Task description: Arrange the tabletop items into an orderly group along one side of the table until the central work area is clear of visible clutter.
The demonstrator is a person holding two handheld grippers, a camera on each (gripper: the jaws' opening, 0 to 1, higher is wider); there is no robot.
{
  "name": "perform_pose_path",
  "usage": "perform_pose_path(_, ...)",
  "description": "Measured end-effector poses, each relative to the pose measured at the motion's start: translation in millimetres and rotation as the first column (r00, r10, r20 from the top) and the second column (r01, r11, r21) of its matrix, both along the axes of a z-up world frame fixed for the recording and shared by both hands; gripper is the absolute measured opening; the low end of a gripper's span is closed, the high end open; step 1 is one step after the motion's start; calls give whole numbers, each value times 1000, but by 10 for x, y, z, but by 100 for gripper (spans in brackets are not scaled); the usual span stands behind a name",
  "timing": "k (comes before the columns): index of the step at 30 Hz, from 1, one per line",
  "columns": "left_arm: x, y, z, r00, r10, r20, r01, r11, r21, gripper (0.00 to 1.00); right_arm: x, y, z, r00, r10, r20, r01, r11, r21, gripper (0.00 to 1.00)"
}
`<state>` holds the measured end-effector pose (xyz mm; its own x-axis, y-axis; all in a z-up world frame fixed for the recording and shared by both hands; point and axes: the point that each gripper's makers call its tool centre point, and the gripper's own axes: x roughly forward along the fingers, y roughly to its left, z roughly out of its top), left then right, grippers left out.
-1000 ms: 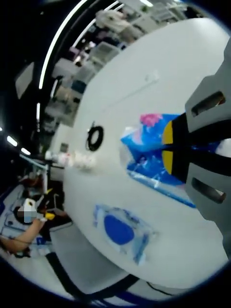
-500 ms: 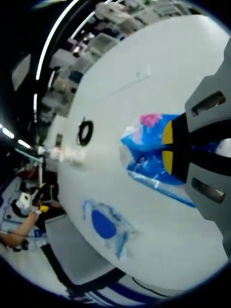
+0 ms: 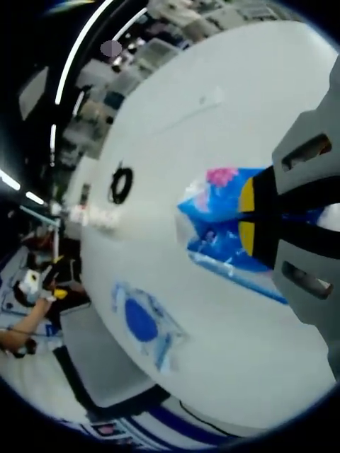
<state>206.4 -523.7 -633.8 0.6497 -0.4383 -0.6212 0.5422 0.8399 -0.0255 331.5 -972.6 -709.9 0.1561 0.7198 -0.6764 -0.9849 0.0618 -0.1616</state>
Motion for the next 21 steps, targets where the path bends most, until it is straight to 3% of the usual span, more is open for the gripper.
perform_pose_path(11,3,-56,-43,1000,-5,-15,5,1000,7,97,15,29,-153,999,39,-30,-39,999,15,0)
perform_pose_path(21,-2,-13,-49,1000,3,-20,-2,1000,14,97,44,1,-256,998,13,-67,-13,1000,9,0)
